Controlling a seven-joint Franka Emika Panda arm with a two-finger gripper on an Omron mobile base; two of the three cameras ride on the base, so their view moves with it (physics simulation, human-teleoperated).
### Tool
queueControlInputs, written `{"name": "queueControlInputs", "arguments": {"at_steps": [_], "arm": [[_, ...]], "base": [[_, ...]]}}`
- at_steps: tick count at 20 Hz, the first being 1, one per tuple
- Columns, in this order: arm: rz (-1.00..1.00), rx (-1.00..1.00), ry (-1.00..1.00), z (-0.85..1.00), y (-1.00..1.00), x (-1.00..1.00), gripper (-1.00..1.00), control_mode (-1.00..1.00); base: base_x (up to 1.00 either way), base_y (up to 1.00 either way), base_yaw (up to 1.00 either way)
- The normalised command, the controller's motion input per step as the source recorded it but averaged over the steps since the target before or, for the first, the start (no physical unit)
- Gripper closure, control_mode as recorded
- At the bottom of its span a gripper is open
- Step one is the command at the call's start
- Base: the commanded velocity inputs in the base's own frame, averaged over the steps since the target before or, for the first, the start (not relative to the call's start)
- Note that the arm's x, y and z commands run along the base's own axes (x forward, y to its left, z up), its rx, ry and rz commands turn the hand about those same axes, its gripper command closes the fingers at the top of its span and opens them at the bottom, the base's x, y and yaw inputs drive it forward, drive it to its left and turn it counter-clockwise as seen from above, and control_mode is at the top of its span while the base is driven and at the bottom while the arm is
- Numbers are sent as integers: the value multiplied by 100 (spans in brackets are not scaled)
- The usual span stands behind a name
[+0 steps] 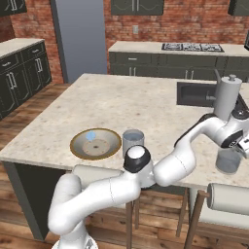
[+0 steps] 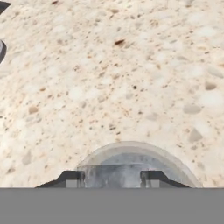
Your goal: There are four ice cubes in the ice bowl. Place two ice cubes in each glass of water.
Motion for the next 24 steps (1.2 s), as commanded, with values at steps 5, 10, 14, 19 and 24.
{"name": "queueControlInputs", "arguments": {"at_steps": [5,10,14,19,24], "arm": [[0,3,0,-1,-45,41,-100,-100],[0,3,2,9,-5,7,-100,-100],[0,3,0,51,0,0,-100,-100],[0,0,-4,80,3,-12,-100,-100],[6,2,-8,72,71,-68,-100,-100]], "base": [[0,0,0],[0,0,0],[0,0,0],[0,0,0],[0,0,0]]}}
